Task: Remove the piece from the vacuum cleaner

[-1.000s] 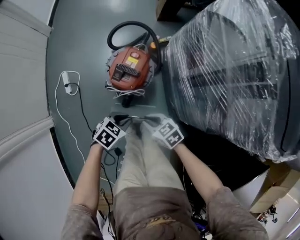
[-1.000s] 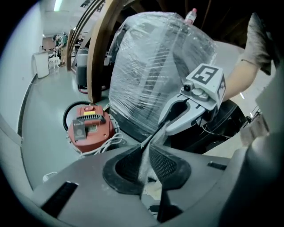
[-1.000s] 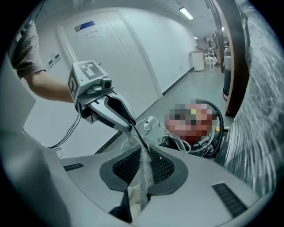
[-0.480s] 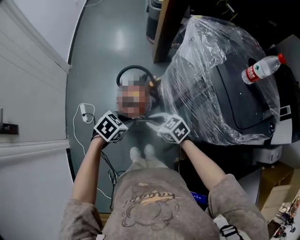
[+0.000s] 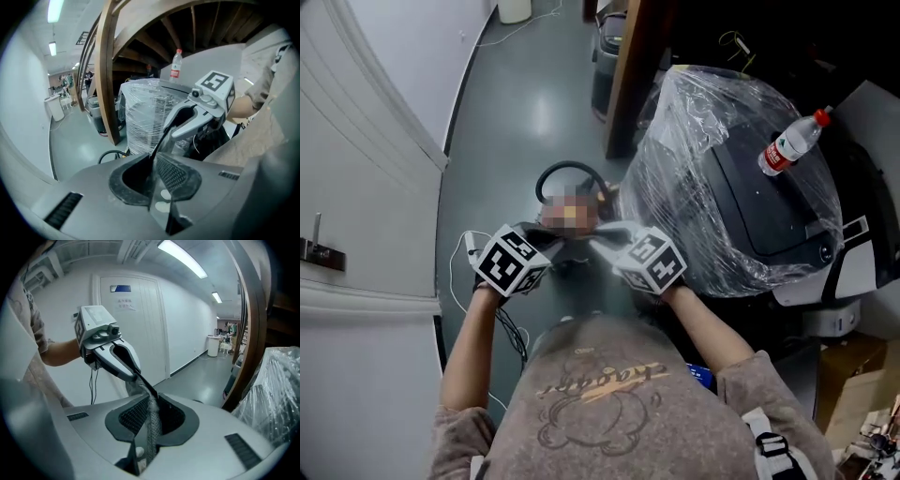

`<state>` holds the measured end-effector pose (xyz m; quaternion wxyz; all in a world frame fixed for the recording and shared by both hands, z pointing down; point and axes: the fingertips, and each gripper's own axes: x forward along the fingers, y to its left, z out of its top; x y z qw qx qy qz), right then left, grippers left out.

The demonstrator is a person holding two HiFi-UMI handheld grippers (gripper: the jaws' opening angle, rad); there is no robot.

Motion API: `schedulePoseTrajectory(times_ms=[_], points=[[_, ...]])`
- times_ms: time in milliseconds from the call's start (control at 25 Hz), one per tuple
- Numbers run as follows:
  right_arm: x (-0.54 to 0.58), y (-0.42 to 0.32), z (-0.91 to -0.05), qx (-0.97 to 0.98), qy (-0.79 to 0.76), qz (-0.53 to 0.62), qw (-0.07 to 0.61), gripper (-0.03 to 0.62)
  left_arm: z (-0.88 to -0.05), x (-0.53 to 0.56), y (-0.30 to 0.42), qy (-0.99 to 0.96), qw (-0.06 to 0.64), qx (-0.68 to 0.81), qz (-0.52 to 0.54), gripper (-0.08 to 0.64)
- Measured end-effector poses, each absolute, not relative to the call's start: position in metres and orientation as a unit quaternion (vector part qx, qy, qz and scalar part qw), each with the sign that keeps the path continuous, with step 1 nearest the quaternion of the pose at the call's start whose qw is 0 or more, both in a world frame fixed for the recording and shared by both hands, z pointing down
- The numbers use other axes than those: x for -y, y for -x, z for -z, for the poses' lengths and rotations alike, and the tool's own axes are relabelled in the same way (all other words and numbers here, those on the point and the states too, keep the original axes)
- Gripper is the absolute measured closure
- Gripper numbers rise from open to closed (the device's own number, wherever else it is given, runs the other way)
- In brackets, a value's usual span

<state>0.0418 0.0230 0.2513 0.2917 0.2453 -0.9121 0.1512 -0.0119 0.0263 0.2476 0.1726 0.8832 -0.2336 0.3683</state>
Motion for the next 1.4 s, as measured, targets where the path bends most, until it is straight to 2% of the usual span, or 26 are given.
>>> schedulePoseTrajectory(times_ms=[280, 840, 1400], points=[[-0.034, -0.037, -0.254, 0.911, -0.272, -0.124, 0.283, 0.537, -0.257, -0.045, 0.016, -0.885, 0.2, 0.276, -0.318, 0.509], [-0.06, -0.038, -0.296, 0.91, -0.28, -0.134, 0.274, 0.537, -0.299, -0.069, 0.018, -0.882, 0.196, 0.295, -0.31, 0.509], [-0.076, -0.038, -0.305, 0.912, -0.278, -0.155, 0.258, 0.538, -0.305, -0.084, 0.018, -0.875, 0.195, 0.304, -0.322, 0.508]])
